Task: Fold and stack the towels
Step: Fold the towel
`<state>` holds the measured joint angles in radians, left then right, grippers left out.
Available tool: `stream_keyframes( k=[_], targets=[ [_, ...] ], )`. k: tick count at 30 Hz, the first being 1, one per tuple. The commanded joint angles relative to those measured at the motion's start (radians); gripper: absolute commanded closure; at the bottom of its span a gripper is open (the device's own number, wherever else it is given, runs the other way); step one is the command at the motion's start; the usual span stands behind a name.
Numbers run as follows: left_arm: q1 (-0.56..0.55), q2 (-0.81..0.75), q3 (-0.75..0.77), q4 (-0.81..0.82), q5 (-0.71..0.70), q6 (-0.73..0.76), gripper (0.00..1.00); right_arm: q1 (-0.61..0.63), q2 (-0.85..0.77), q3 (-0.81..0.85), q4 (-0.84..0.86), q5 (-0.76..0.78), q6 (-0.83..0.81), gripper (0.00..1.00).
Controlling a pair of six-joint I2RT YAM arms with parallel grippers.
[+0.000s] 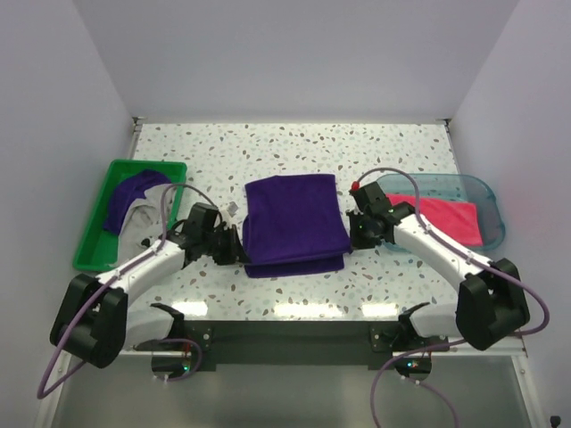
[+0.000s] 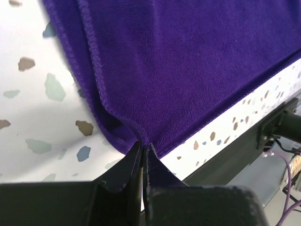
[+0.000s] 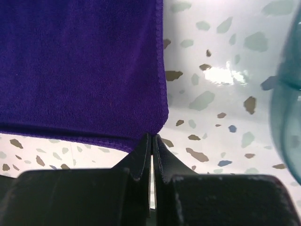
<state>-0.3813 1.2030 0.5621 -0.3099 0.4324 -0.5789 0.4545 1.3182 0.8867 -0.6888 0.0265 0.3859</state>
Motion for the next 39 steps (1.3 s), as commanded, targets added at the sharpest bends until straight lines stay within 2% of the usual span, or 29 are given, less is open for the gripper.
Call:
stream_keyframes(
  k=[1, 6, 11, 21, 23, 26, 33, 39],
  targets=[
    [0.013, 0.026, -0.040, 0.029, -0.082, 0.001, 0.95, -0.008, 0.030, -0.049, 0.037, 0.067, 0.016, 1.00],
    [0.013, 0.079, -0.041, 0.026, -0.109, 0.024, 0.96, -0.004, 0.095, -0.087, 0.089, 0.058, 0.041, 1.00],
    [0.013, 0.066, -0.013, -0.015, -0.135, 0.031, 0.96, -0.002, 0.102, -0.092, 0.080, 0.069, 0.045, 1.00],
    [0.013, 0.035, 0.338, -0.227, -0.267, 0.102, 0.96, 0.000, -0.013, 0.148, -0.090, 0.105, 0.013, 1.00],
    [0.013, 0.024, 0.357, -0.265, -0.273, 0.113, 0.96, -0.002, -0.036, 0.156, -0.115, 0.092, 0.011, 1.00],
    [0.013, 0.000, 0.320, -0.273, -0.245, 0.117, 0.96, 0.000, -0.063, 0.120, -0.129, 0.046, 0.027, 1.00],
    [0.013, -0.010, 0.111, -0.219, -0.181, 0.114, 0.95, 0.001, -0.082, -0.097, -0.049, -0.045, 0.103, 1.00],
    [0.013, 0.056, 0.030, -0.132, -0.176, 0.109, 0.95, 0.006, -0.011, -0.178, 0.040, -0.048, 0.117, 1.00]
  ],
)
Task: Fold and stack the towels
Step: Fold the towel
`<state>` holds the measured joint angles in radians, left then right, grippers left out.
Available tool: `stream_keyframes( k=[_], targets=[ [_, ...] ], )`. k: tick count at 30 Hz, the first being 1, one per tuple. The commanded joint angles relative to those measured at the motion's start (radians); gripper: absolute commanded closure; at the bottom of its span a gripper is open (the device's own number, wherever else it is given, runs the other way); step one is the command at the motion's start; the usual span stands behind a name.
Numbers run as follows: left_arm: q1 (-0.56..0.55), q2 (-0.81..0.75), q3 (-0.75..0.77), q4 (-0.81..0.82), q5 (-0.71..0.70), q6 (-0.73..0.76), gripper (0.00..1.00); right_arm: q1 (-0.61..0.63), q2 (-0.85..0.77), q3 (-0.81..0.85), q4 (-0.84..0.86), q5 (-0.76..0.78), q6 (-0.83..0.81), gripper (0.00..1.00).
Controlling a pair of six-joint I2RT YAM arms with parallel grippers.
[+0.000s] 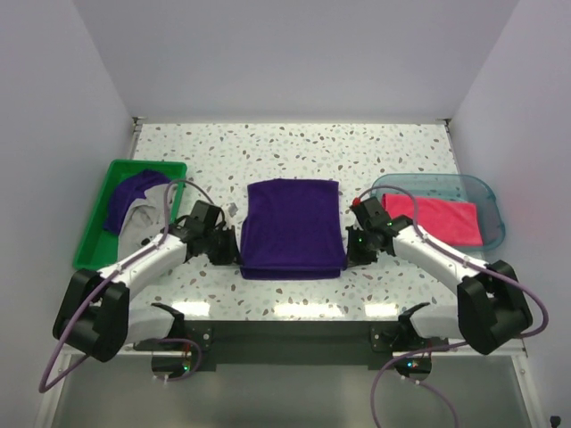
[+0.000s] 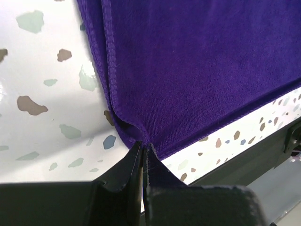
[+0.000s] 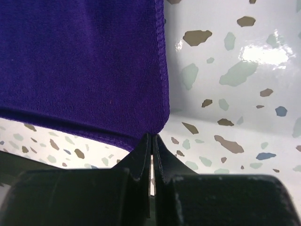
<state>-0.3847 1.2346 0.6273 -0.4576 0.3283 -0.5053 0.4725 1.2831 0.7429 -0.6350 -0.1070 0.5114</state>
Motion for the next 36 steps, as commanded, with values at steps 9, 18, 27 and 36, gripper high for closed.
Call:
stream_keyframes(
  k=[9, 18, 27, 36],
  targets=[
    [0.015, 0.028, -0.014, 0.016, -0.081, 0.031, 0.96, 0.008, 0.064, -0.034, 0.020, 0.081, -0.005, 1.00],
    [0.017, 0.005, 0.251, -0.134, -0.185, 0.068, 0.98, 0.008, -0.037, 0.151, -0.113, 0.105, -0.011, 1.00],
    [0.017, -0.040, 0.108, -0.095, -0.157, 0.030, 0.98, 0.028, -0.061, 0.041, -0.045, 0.043, 0.022, 0.99],
    [0.015, 0.039, -0.072, 0.131, -0.104, -0.004, 0.99, 0.063, 0.067, -0.086, 0.109, 0.076, 0.052, 0.99]
  ],
)
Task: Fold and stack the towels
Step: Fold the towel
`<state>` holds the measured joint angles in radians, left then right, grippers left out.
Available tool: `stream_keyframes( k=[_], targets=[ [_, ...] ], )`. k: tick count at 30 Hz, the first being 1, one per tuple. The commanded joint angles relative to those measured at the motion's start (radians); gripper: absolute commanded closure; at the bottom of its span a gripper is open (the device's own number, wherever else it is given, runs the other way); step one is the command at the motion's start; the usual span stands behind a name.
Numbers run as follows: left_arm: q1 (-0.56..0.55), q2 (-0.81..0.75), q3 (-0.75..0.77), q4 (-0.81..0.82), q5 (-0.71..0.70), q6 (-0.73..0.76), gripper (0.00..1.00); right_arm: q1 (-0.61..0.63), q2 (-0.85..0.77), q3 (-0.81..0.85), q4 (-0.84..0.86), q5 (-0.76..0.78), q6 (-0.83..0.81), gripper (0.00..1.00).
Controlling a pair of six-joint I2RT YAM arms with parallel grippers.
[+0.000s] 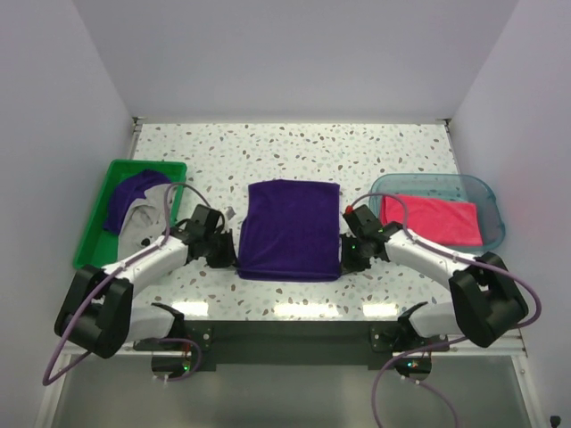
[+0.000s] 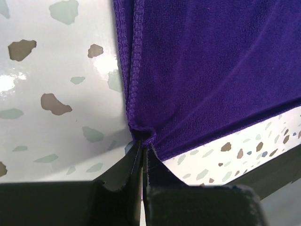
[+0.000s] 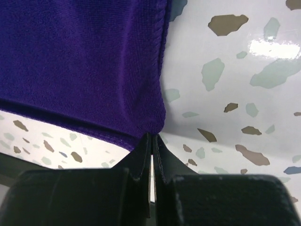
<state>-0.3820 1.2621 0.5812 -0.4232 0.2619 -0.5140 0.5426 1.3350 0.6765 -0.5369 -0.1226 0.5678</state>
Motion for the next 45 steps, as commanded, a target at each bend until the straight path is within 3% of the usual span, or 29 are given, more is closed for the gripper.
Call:
stream_keyframes(
  k=[1, 5, 10, 12, 17, 23, 27, 33, 38, 45],
  targets=[
    [0.012, 0.016, -0.038, 0.104, -0.036, 0.002, 0.99, -0.006, 0.021, -0.020, 0.012, 0.097, -0.005, 0.99],
    [0.011, 0.016, -0.061, 0.107, -0.039, 0.000, 0.97, -0.003, 0.021, -0.017, 0.002, 0.110, -0.011, 0.98],
    [0.011, -0.015, -0.058, 0.078, -0.046, -0.003, 0.91, 0.003, -0.022, -0.003, -0.047, 0.092, -0.011, 0.73],
    [0.011, -0.032, -0.043, 0.049, -0.044, -0.007, 0.80, 0.007, -0.046, 0.012, -0.089, 0.086, -0.019, 0.63],
    [0.011, -0.112, 0.009, -0.014, -0.055, -0.009, 0.56, 0.011, -0.132, 0.083, -0.173, 0.083, -0.055, 0.60],
    [0.011, -0.170, 0.055, -0.089, -0.105, -0.008, 0.42, 0.049, -0.120, 0.169, -0.164, 0.051, -0.100, 0.63],
    [0.008, -0.179, 0.106, -0.094, -0.098, -0.009, 0.43, 0.111, -0.041, 0.221, -0.118, 0.051, -0.115, 0.69],
    [-0.058, -0.115, 0.152, -0.063, -0.066, -0.024, 0.58, 0.187, 0.078, 0.273, -0.063, 0.075, -0.129, 0.73],
    [-0.139, -0.034, 0.160, -0.008, -0.067, -0.054, 0.68, 0.224, 0.153, 0.242, -0.032, 0.083, -0.132, 0.75],
    [-0.150, 0.066, 0.099, 0.061, -0.081, -0.073, 0.77, 0.264, 0.201, 0.184, -0.009, 0.081, -0.134, 0.75]
  ],
)
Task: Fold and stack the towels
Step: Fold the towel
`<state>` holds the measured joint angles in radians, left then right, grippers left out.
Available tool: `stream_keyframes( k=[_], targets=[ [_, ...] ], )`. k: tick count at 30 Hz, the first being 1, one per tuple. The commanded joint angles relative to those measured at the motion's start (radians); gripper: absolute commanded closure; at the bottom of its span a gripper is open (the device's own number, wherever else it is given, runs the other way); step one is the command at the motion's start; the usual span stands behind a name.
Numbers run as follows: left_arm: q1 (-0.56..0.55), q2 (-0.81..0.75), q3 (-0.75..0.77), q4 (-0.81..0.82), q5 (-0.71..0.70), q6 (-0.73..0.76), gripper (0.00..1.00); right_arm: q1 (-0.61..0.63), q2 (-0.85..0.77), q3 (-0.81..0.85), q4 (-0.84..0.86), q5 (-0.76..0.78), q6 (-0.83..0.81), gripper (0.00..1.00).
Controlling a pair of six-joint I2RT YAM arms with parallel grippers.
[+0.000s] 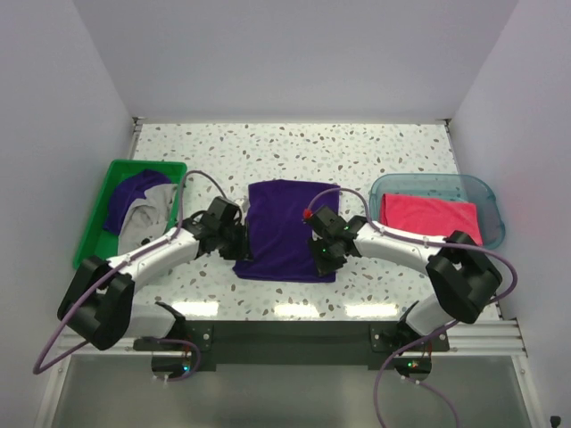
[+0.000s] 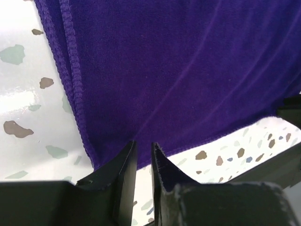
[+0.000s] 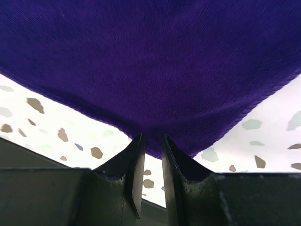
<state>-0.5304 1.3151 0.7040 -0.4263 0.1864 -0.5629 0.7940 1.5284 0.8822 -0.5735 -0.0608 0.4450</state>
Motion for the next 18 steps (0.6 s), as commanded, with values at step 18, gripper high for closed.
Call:
stream_keyframes(
  k=[18],
  targets=[
    [-0.002, -0.005, -0.213, 0.077, -0.085, -0.178, 0.91, 0.013, 0.021, -0.155, 0.032, 0.043, 0.069, 0.75]
  ],
)
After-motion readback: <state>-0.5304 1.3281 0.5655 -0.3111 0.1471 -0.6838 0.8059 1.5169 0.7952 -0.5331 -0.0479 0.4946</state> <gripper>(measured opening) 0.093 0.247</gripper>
